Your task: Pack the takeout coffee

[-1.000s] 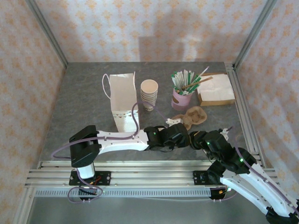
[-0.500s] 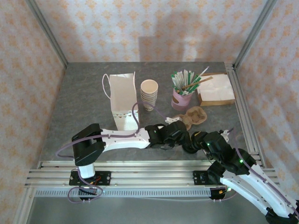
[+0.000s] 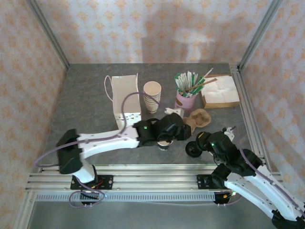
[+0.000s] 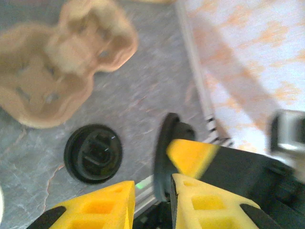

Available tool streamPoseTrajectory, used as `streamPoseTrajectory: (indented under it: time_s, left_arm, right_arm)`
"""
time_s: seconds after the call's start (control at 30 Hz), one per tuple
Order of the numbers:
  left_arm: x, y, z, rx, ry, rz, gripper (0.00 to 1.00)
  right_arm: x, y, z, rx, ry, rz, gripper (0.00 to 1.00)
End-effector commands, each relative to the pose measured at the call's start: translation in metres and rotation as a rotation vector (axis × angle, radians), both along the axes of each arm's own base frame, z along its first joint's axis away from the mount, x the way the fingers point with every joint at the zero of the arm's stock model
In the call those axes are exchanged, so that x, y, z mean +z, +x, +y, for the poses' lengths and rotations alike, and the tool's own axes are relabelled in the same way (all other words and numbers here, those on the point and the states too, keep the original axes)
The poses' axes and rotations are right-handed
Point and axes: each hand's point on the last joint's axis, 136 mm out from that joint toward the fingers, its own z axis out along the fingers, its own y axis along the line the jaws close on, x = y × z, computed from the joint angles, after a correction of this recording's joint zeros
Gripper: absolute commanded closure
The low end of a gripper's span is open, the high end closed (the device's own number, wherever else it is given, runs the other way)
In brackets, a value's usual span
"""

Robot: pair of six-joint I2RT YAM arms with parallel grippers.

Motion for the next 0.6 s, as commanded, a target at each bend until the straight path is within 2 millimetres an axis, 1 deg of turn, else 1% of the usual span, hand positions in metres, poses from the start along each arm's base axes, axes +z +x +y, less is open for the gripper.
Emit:
streamPoseTrajectory:
  time_s: [0.0,0.1,0.17,0.23,0.4,0.5,0.57]
  left_arm:
    - [0.04,-0.005,0.054,0.031,0.073,-0.192,0.74]
    - [0.038,-0.012,0.096,0.083,0.11,-0.213,0.74]
    - [0.036,-0.019,0.113,0.097,0.09,-0.206,0.74]
    - [0.033,-0.028,0.123,0.091,0.064,-0.192,0.74]
    - [0.007,-0.049,0.141,0.083,0.065,-0.126,0.74]
    - [-0.01,-0.055,0.156,0.118,0.052,-0.089,0.74]
    - [-0.021,-0.055,0.168,0.156,0.051,-0.081,0.74]
  right_arm:
    - [0.026,0.012,0.005,0.152,-0.163,-0.061,0.39]
    - [0.04,0.021,0.022,0.283,-0.249,-0.048,0.39]
    - [0.045,0.027,0.035,0.373,-0.293,-0.029,0.4]
    - [0.048,0.033,0.048,0.453,-0.329,-0.005,0.4]
    - [0.058,0.042,0.082,0.608,-0.36,0.027,0.4]
    - [0.062,0.043,0.103,0.674,-0.376,0.014,0.4]
    - [0.06,0.041,0.118,0.715,-0.374,0.02,0.4]
